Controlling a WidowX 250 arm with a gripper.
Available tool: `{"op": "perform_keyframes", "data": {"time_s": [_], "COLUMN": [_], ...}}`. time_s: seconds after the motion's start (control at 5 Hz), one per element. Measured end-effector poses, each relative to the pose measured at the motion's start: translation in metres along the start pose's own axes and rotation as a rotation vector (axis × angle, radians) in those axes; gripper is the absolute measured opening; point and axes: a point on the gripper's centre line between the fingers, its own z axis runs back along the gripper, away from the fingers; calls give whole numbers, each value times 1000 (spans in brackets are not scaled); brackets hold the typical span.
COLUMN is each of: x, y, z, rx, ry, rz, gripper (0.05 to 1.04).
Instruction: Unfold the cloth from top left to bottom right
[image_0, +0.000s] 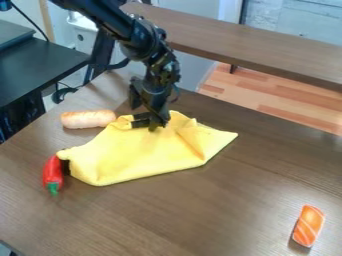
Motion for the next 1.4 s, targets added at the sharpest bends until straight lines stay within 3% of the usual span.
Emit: {"op": "perform_keyframes", "data": {"time_s": [0.2, 0.6, 0.8, 1.0, 1.4], "x": [2, 0, -5, -10, -27], "y": [1, -2, -10, -2, -4], "z": [-4, -7, -8, 6, 72], "rx": [4, -14, -51, -76, -161], "ry": [25, 41, 30, -9, -221], "rz": [-16, -25, -30, -13, -9], "gripper": [826, 274, 101, 59, 51]}}
